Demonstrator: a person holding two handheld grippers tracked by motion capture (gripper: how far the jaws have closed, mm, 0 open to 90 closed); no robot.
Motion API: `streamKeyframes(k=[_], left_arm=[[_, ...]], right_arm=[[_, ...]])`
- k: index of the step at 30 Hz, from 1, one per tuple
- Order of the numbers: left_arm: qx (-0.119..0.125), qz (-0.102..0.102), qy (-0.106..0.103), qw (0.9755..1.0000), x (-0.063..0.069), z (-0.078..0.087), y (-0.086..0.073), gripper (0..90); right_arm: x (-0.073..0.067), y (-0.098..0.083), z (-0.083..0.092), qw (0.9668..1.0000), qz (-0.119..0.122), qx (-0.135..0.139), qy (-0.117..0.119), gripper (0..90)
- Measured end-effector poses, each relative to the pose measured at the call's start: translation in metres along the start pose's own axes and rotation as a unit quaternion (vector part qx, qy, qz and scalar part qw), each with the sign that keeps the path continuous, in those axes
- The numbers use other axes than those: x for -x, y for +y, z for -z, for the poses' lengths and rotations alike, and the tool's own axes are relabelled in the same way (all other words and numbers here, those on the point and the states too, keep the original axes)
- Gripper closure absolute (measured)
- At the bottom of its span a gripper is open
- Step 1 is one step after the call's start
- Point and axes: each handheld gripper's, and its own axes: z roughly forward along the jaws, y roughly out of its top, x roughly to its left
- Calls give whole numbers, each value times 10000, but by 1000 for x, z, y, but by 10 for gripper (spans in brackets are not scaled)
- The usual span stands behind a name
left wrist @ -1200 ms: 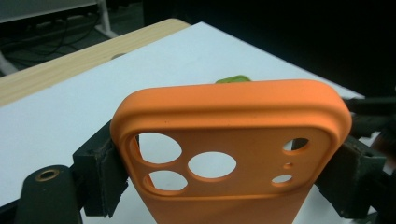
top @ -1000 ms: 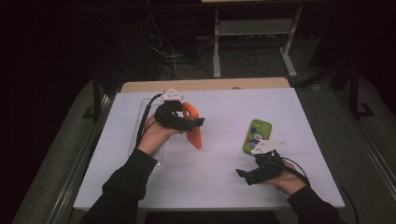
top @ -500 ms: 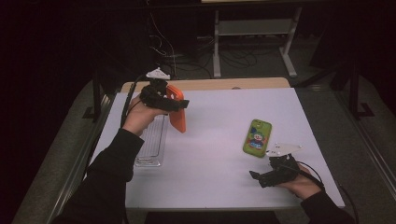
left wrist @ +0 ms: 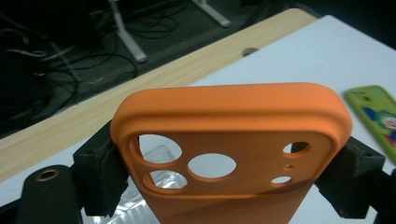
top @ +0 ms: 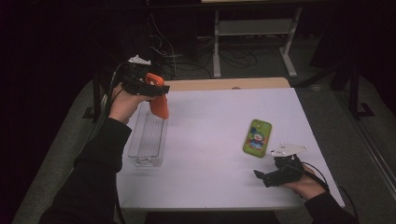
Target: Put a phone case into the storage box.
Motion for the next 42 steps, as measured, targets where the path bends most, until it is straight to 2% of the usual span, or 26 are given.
streamKeyframes(k=[4,6,8,13,20,22,23,29,31,34,35,36,42], left_arm=[[-86,187,251,9995,-7,-5,-1,154],[-99,274,426,9987,-10,-8,-1,154],[-102,409,522,9977,-13,-11,-1,154],[-183,698,850,9938,-21,-21,-1,154],[-451,856,1151,9886,-28,-44,-5,153],[-494,897,1166,9879,-30,-48,-6,153],[-544,890,1211,9871,-31,-52,-6,153],[-736,872,1412,9834,-32,-72,-10,153],[-764,926,1416,9826,-33,-77,-11,153],[-834,883,1463,9818,-35,-82,-12,152],[-834,962,1475,9808,-35,-85,-13,152],[-896,927,1514,9800,-36,-86,-13,152],[-969,1075,1506,9780,-37,-99,-18,151]], right_arm=[[-1,1,0,10000,-80,22,35,19],[0,1,0,10000,47,35,14,20],[0,2,0,10000,1,53,39,20],[0,2,0,10000,9,61,61,19],[-1,2,1,9999,0,94,69,19],[0,2,2,9999,19,104,68,19],[-1,3,2,9999,-49,120,79,19],[1,2,2,9999,-21,123,68,19],[1,2,2,9999,-19,116,72,19],[1,2,3,9999,3,124,82,19],[1,2,3,9999,15,129,79,19],[1,2,3,9999,2,126,83,19],[2,2,3,9999,2,130,95,19]])
